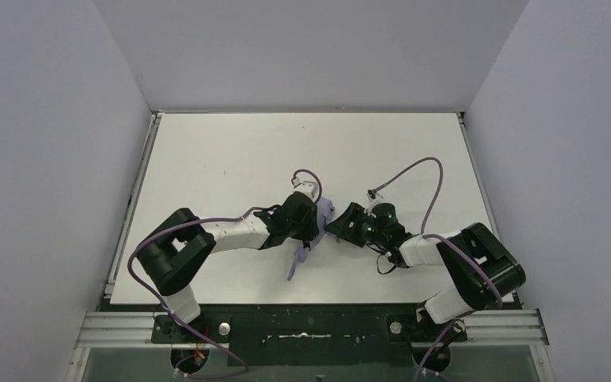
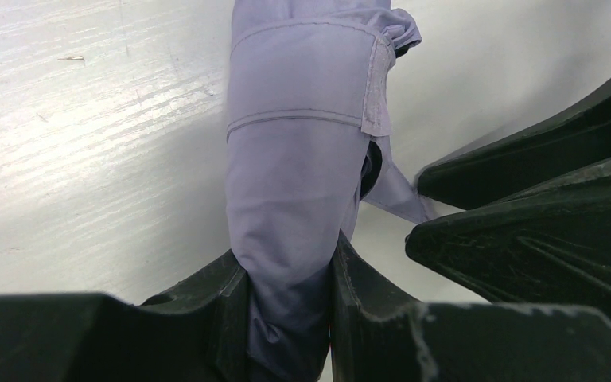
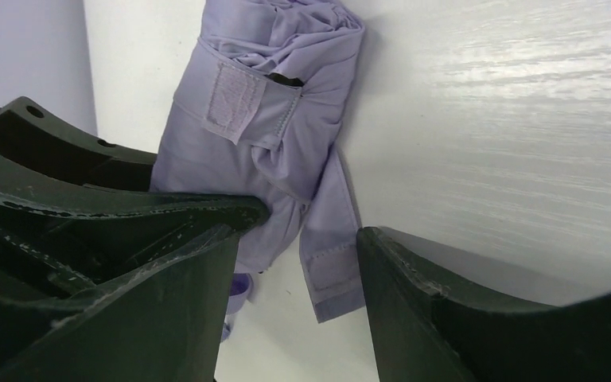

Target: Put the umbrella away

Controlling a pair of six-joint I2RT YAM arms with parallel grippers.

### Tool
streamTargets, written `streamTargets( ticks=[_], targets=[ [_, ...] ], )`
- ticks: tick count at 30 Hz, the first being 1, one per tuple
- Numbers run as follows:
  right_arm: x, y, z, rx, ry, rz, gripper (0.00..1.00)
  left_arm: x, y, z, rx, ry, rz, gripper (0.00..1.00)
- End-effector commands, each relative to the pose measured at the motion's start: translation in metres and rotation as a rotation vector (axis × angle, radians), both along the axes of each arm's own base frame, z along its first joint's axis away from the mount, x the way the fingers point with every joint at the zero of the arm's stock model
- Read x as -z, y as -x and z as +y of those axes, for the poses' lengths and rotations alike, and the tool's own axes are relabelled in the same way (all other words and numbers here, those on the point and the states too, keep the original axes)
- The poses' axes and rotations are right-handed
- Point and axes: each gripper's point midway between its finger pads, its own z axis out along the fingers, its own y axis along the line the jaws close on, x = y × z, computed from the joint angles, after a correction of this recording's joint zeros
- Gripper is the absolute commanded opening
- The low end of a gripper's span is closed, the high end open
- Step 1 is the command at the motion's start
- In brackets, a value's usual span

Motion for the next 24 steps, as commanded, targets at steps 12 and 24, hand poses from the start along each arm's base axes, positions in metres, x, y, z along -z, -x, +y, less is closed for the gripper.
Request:
streamTargets(
  ticks=[12,24],
  targets=[
    [0.031,0.035,0.002,0.01,0.03,0.114,0.57,0.08,0.068,0.072,0.059,-0.334,0.265,0.0],
    [0.052,0.039,-0.006,0.12,0.106,0.152,0.48,0.079,0.069,0.074,0.056,-0.335,0.263,0.0]
  ],
)
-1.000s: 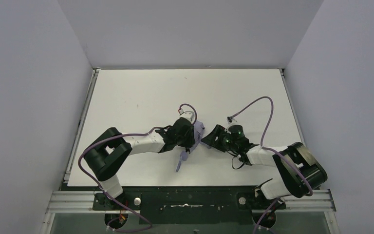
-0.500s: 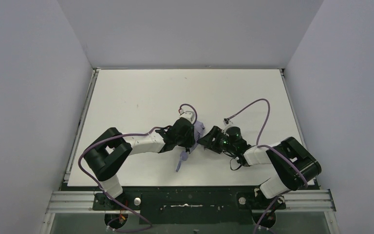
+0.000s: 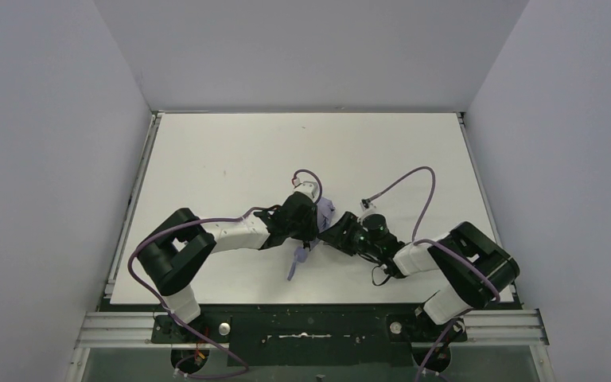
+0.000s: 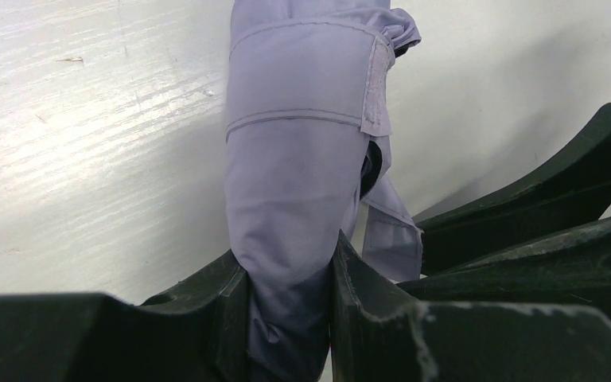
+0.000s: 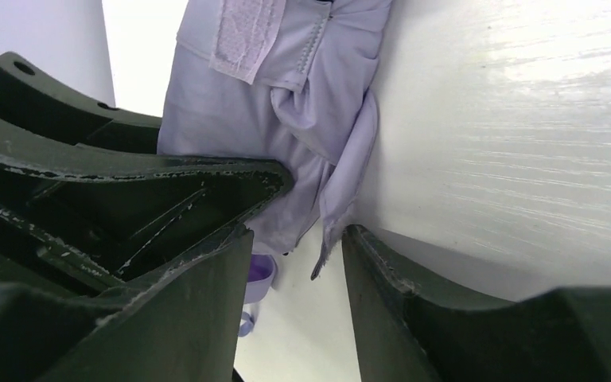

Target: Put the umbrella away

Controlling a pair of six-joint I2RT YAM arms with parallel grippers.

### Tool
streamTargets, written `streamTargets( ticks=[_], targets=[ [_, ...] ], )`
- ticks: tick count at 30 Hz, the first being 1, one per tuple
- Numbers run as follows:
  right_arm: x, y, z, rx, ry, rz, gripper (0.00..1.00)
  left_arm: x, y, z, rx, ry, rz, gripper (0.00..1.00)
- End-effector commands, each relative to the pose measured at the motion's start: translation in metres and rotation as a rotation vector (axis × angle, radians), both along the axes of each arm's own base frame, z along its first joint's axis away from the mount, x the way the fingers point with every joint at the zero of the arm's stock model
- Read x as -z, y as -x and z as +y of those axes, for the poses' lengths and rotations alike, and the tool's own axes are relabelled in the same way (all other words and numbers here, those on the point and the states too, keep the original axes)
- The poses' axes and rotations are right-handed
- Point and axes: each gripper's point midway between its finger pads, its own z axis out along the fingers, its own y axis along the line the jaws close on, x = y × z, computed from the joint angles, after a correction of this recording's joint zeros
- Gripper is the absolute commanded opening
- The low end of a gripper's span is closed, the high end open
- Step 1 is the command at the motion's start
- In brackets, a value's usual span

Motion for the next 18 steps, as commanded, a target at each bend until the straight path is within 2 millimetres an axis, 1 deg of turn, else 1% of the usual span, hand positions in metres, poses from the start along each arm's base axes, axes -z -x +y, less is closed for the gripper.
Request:
streamTargets(
  ticks=[1,4,12,16,18],
  targets=[
    [0.055,0.019,-0.041,0.107,0.241,0.141,0.46,0.079,0.068,0.075,0.051,-0.333,0.264,0.0],
    [0.056,0.017,-0.052,0.122,0.335,0.135,0.4,0.079,0.069,0.075,0.052,-0.333,0.266,0.0],
    [0.048,0.008,-0.073,0.083,0.534,0.063,0.22,0.081,0.069,0.074,0.054,-0.332,0.27,0.0],
    [0.044,0.001,-0.073,0.042,0.579,0.018,0.12,0.081,0.069,0.073,0.055,-0.332,0.271,0.0],
    [0.042,-0.003,-0.07,0.028,0.584,0.002,0.1,0.081,0.069,0.074,0.053,-0.334,0.27,0.0]
  ],
)
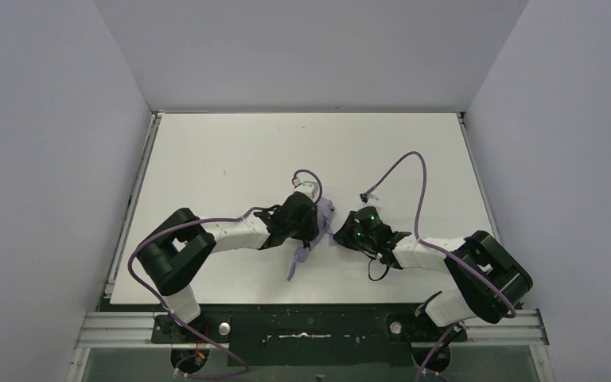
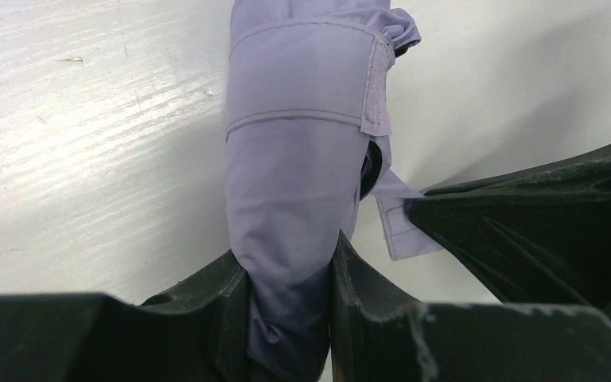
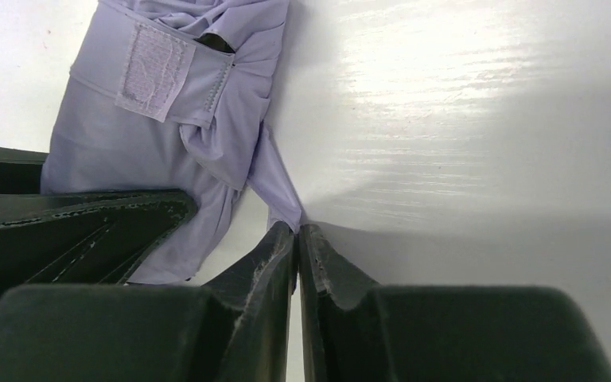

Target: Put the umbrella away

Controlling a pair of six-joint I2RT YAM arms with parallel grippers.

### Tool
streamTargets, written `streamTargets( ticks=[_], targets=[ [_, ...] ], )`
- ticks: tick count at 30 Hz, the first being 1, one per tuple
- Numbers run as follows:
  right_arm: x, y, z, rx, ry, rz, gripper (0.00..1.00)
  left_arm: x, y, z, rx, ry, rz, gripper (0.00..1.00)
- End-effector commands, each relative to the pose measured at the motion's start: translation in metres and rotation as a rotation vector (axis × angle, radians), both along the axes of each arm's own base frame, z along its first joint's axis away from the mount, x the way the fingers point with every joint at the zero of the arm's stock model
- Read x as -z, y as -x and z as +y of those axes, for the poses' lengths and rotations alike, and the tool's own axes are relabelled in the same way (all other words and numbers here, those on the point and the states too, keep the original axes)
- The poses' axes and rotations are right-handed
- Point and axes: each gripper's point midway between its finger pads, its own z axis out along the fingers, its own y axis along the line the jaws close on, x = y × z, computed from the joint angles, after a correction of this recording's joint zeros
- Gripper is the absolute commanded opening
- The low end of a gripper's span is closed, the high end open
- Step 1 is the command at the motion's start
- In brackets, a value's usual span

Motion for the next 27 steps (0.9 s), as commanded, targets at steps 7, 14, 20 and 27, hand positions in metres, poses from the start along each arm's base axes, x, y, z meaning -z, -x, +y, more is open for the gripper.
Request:
streamTargets(
  ticks=[7,14,20,27],
  targets=[
    [0.014,0.001,-0.024,-0.065,0.211,-0.014,0.09,0.08,0.069,0.074,0.053,-0.331,0.269,0.0],
    [0.009,0.009,-0.007,-0.15,0.144,-0.005,0.17,0.079,0.068,0.074,0.054,-0.331,0.268,0.0],
    [0.011,0.02,0.002,-0.195,0.117,0.015,0.22,0.079,0.068,0.073,0.054,-0.331,0.269,0.0],
    [0.003,0.021,0.012,-0.222,0.09,0.009,0.25,0.079,0.068,0.072,0.058,-0.333,0.271,0.0]
  ],
)
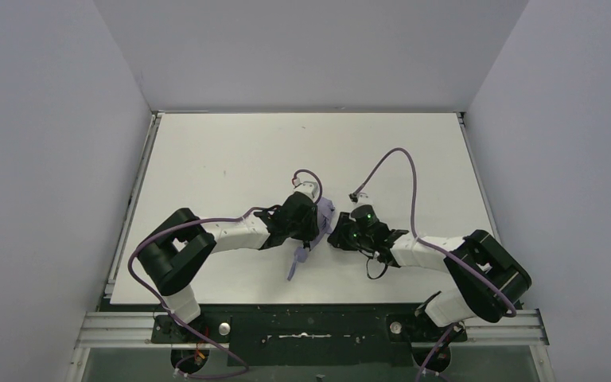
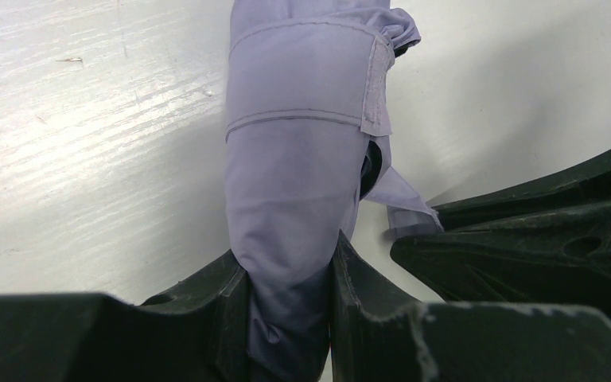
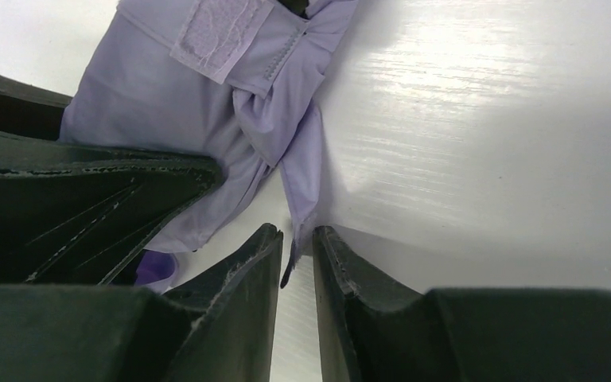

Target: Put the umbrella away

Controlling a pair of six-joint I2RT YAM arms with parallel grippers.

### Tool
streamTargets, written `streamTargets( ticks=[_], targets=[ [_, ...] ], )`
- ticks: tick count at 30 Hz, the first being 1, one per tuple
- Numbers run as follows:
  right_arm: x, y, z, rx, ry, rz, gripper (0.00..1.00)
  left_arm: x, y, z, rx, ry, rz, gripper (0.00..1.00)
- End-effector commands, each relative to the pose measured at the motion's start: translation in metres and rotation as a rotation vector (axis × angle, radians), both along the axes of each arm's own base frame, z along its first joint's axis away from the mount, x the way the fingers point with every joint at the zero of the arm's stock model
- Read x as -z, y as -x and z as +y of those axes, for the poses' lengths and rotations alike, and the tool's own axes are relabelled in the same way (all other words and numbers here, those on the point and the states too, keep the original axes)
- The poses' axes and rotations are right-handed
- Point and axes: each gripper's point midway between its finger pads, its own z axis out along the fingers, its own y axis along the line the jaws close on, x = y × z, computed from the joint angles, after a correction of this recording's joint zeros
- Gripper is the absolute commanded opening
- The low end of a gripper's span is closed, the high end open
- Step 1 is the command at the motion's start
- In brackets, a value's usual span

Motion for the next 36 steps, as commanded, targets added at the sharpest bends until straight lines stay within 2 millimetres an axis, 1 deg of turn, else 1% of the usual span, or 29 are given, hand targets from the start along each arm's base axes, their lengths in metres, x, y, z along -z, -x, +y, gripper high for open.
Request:
streamTargets(
  ticks=[1,8,10,13,15,17,19,22,24,29,32,34,36],
  targets=[
    [0.006,0.011,-0.001,-0.038,0.034,0.039,0.25,0.08,0.068,0.073,0.058,-0.333,0.271,0.0],
    [0.011,0.009,-0.011,-0.017,0.098,0.039,0.23,0.08,0.068,0.073,0.058,-0.333,0.271,0.0],
    [0.011,0.009,-0.012,-0.018,0.109,0.035,0.24,0.08,0.068,0.073,0.056,-0.334,0.27,0.0],
    [0.008,0.009,-0.013,-0.017,0.108,0.031,0.34,0.081,0.069,0.074,0.055,-0.334,0.273,0.0],
    [0.006,0.009,-0.012,-0.016,0.102,0.028,0.39,0.081,0.069,0.073,0.056,-0.333,0.273,0.0],
    [0.005,0.01,-0.012,-0.018,0.098,0.027,0.41,0.081,0.068,0.073,0.056,-0.331,0.271,0.0],
    [0.006,0.01,-0.013,-0.018,0.099,0.028,0.42,0.081,0.068,0.073,0.057,-0.331,0.272,0.0],
    [0.008,0.01,-0.013,-0.015,0.103,0.029,0.39,0.081,0.069,0.073,0.057,-0.331,0.273,0.0],
    [0.011,0.01,-0.014,-0.018,0.115,0.029,0.35,0.081,0.069,0.073,0.057,-0.332,0.274,0.0],
    [0.016,0.003,-0.02,-0.031,0.185,0.013,0.2,0.081,0.069,0.073,0.055,-0.331,0.273,0.0],
    [0.009,-0.004,-0.019,-0.039,0.198,-0.018,0.09,0.082,0.069,0.074,0.054,-0.332,0.275,0.0],
    [0.001,-0.009,-0.017,-0.043,0.193,-0.045,0.01,0.082,0.069,0.075,0.054,-0.336,0.277,0.0],
    [-0.006,-0.013,-0.016,-0.042,0.19,-0.072,0.0,0.082,0.069,0.075,0.054,-0.339,0.278,0.0]
  ],
)
